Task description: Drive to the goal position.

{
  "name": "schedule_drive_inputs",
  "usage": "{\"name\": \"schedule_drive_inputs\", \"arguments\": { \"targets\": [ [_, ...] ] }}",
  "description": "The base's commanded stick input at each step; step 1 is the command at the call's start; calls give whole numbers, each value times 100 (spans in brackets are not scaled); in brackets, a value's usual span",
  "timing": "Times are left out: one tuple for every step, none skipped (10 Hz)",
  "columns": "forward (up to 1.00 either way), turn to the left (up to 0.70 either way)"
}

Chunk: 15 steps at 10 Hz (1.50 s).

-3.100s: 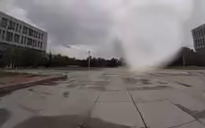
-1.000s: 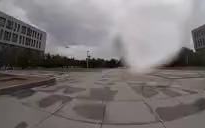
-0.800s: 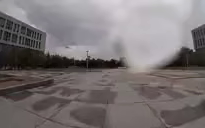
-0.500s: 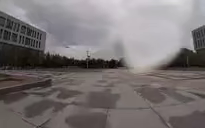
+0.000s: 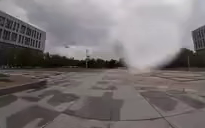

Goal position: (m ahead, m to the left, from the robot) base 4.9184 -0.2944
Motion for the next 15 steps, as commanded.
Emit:
{"name": "schedule_drive_inputs", "arguments": {
  "targets": [
    [70, 0],
    [70, 0],
    [70, 0],
    [70, 0],
    [70, 0],
    [70, 0],
    [70, 0],
    [70, 0],
    [70, 0],
    [70, 0],
    [70, 0],
    [70, 0],
    [70, 0],
    [70, 0],
    [70, 0]
  ]
}}
